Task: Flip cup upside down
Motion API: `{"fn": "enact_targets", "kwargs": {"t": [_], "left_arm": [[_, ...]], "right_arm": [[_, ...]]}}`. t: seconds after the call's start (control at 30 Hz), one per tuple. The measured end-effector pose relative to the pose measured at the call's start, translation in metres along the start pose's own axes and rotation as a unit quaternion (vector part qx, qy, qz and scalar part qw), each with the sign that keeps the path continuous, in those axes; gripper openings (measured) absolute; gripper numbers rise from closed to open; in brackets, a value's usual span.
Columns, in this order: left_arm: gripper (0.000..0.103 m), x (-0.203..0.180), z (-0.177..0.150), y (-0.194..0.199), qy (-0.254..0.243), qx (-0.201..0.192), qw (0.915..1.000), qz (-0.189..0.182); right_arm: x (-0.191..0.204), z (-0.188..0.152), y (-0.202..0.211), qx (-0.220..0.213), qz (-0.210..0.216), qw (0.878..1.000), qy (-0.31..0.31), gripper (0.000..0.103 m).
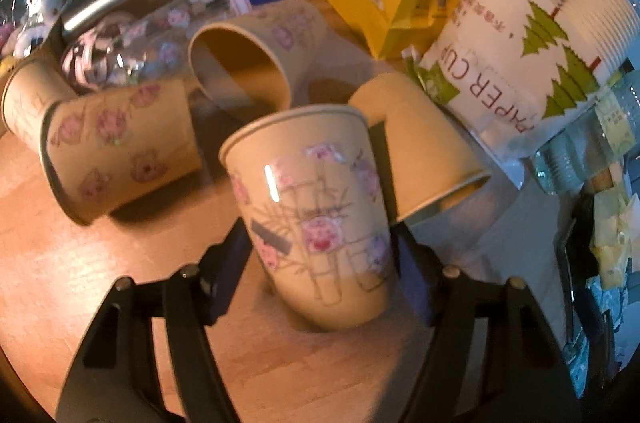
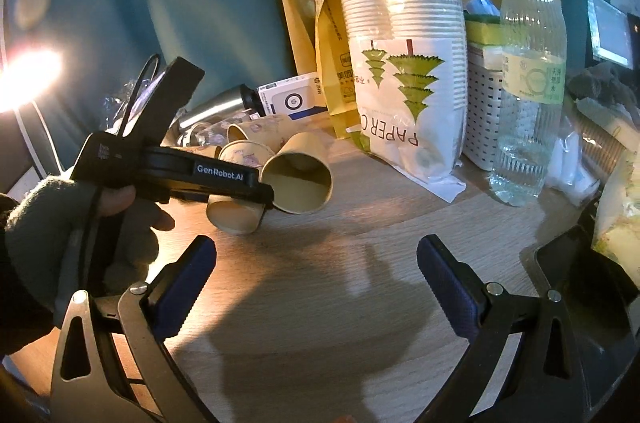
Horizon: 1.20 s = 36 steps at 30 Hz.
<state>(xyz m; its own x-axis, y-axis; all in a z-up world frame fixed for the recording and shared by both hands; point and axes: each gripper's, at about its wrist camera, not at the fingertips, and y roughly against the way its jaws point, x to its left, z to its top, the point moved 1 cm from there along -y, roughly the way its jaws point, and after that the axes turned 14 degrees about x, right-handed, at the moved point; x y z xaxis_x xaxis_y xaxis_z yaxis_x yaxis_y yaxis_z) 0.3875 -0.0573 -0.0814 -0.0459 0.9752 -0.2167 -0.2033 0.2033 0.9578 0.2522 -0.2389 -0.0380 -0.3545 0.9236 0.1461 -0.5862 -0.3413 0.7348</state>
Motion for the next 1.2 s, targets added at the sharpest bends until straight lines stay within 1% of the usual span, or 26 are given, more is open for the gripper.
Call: {"fn": "enact_targets", "kwargs": {"t": [0.1, 0.2, 0.33, 0.47, 0.6, 0.67, 0.87, 1.03, 1.13, 1.2], "left_arm": [[0.07, 0.001, -0.006, 0.002, 0.001, 0.003, 1.0, -0.007], [0.07, 0.002, -0.014, 0.01, -0.009, -0.005, 0.9998, -0.015], [0.071, 0.006, -0.021, 0.016, -0.01, -0.007, 0.9999, -0.002], [0.071, 0.011, -0.02, 0.018, -0.007, -0.017, 0.9998, -0.012], [0.07, 0.009, -0.022, 0.024, -0.022, -0.028, 0.9993, -0.009], [0.064, 0.008, -0.015, 0.019, -0.017, -0.026, 0.9995, -0.012], [0.064, 0.012, -0.02, 0.022, -0.002, -0.034, 0.999, -0.03], [0.064, 0.016, -0.045, 0.045, -0.001, -0.055, 0.9968, -0.058], [0.064, 0.02, -0.069, 0.061, 0.004, -0.072, 0.9941, -0.082], [0.064, 0.022, -0.092, 0.071, 0.011, -0.081, 0.9911, -0.106]], "right_arm": [[0.0, 0.0, 0.002, -0.001, -0.001, 1.0, -0.003, 0.102], [0.0, -0.002, 0.002, -0.001, -0.002, 1.0, -0.003, 0.102], [0.001, -0.002, 0.003, -0.002, 0.002, 1.0, -0.003, 0.102], [0.001, -0.002, 0.003, -0.003, 0.003, 1.0, -0.003, 0.102], [-0.001, -0.002, 0.003, -0.003, 0.001, 1.0, -0.007, 0.102], [-0.002, -0.002, 0.002, -0.002, 0.001, 1.0, -0.008, 0.102], [0.0, -0.003, 0.004, -0.004, 0.0, 1.0, -0.005, 0.102], [0.007, -0.004, 0.01, -0.012, 0.007, 1.0, 0.0, 0.102], [0.022, -0.01, 0.02, -0.027, 0.02, 0.999, 0.012, 0.102], [0.035, -0.016, 0.026, -0.036, 0.032, 0.999, 0.023, 0.102]]}}
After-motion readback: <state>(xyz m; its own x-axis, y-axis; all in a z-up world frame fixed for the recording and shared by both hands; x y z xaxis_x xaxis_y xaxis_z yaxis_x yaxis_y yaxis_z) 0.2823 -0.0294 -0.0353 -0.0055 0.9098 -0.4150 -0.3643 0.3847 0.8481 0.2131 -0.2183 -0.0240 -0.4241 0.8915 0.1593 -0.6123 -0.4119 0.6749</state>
